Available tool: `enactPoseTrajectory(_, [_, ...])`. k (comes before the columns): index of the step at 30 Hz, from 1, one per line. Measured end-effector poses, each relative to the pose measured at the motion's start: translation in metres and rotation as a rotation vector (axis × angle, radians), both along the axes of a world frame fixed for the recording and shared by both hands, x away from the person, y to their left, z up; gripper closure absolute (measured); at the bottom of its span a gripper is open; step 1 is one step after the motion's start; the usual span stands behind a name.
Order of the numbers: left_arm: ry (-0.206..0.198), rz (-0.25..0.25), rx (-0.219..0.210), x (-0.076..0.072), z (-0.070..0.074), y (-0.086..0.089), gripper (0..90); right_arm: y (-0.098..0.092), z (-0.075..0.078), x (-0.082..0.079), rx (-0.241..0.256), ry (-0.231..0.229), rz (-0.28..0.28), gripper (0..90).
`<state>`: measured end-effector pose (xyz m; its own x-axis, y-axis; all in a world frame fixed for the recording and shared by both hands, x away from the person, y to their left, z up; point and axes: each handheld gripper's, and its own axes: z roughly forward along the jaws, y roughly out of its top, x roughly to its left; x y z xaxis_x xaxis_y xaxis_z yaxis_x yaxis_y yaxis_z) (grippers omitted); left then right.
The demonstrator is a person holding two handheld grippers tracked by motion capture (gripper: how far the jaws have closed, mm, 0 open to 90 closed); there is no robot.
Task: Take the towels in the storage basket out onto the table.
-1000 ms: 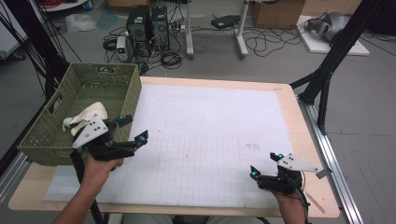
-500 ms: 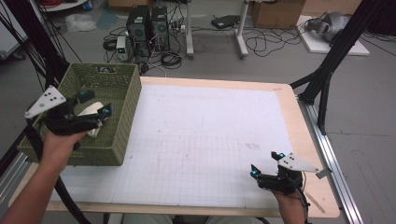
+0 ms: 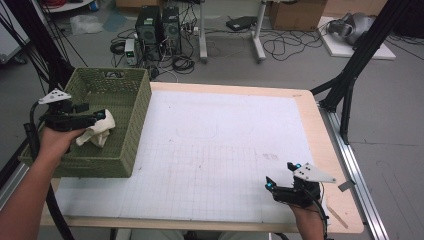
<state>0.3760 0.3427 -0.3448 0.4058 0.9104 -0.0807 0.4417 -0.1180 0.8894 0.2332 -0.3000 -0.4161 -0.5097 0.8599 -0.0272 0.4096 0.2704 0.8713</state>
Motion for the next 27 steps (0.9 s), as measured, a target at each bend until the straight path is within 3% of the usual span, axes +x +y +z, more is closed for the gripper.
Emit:
enactPoseTrajectory(3, [0.064,0.057,0.015,0.011,-0.011,0.004,22.4,0.0,0.0,0.0,0.002,-0.001,-0.003,11.0])
enactPoseTrajectory(4, [0.111,0.085,0.023,0.019,-0.018,0.005,21.7,-0.001,0.0,0.0,0.0,-0.002,-0.005,11.1])
enactPoseTrajectory(5, [0.111,0.085,0.023,0.019,-0.018,0.005,21.6,-0.001,0.0,-0.001,-0.001,0.0,-0.005,11.0])
enactPoseTrajectory(7, [0.162,0.103,0.043,0.025,-0.023,0.005,21.7,-0.001,0.0,-0.001,0.002,0.003,-0.007,11.0])
enactPoseTrajectory(8, [0.188,0.107,0.053,0.028,-0.026,0.005,22.8,-0.002,0.0,-0.002,-0.001,0.0,-0.007,11.0])
enactPoseTrajectory(9, [0.249,0.104,0.08,0.033,-0.031,0.004,26.1,-0.002,0.0,-0.002,0.002,0.002,-0.01,11.1])
enactPoseTrajectory(10, [0.249,0.104,0.08,0.033,-0.031,0.004,29.8,-0.003,0.0,-0.002,0.0,0.0,-0.011,11.1])
enactPoseTrajectory(11, [0.3,0.12,0.103,0.037,-0.037,0.004,30.8,-0.003,0.0,-0.002,0.002,0.002,-0.013,11.0])
enactPoseTrajectory(12, [0.3,0.12,0.103,0.037,-0.037,0.004,31.0,-0.004,0.0,-0.002,0.0,0.001,-0.012,11.1])
enactPoseTrajectory(13, [0.339,0.139,0.122,0.04,-0.042,0.005,31.7,-0.004,0.0,-0.002,0.002,0.003,-0.014,11.1])
enactPoseTrajectory(15, [0.356,0.149,0.141,0.04,-0.044,0.005,32.2,-0.005,0.0,-0.003,0.006,0.005,-0.018,11.1])
enactPoseTrajectory(16, [0.394,0.158,0.182,0.042,-0.048,0.006,32.1,-0.005,0.0,-0.003,0.006,0.001,-0.017,11.1])
enactPoseTrajectory(17, [0.394,0.158,0.182,0.042,-0.048,0.006,32.2,-0.005,0.0,-0.003,0.006,0.001,-0.017,11.1])
enactPoseTrajectory(18, [0.433,0.161,0.195,0.044,-0.052,0.005,32.4,-0.006,0.0,-0.003,0.005,0.0,-0.015,11.1])
enactPoseTrajectory(21, [0.457,0.156,0.206,0.047,-0.056,0.004,34.5,-0.005,-0.001,-0.003,0.007,0.007,-0.01,11.1])
enactPoseTrajectory(22, [0.482,0.142,0.24,0.05,-0.058,0.002,35.5,-0.004,-0.002,-0.003,0.008,0.012,-0.008,11.1])
enactPoseTrajectory(26, [0.503,0.147,0.253,0.051,-0.059,0.0,39.3,-0.004,-0.002,-0.001,0.003,0.011,-0.005,11.1])
enactPoseTrajectory(27, [0.513,0.149,0.245,0.05,-0.059,0.001,44.6,-0.003,-0.001,-0.002,0.007,0.008,-0.008,11.1])
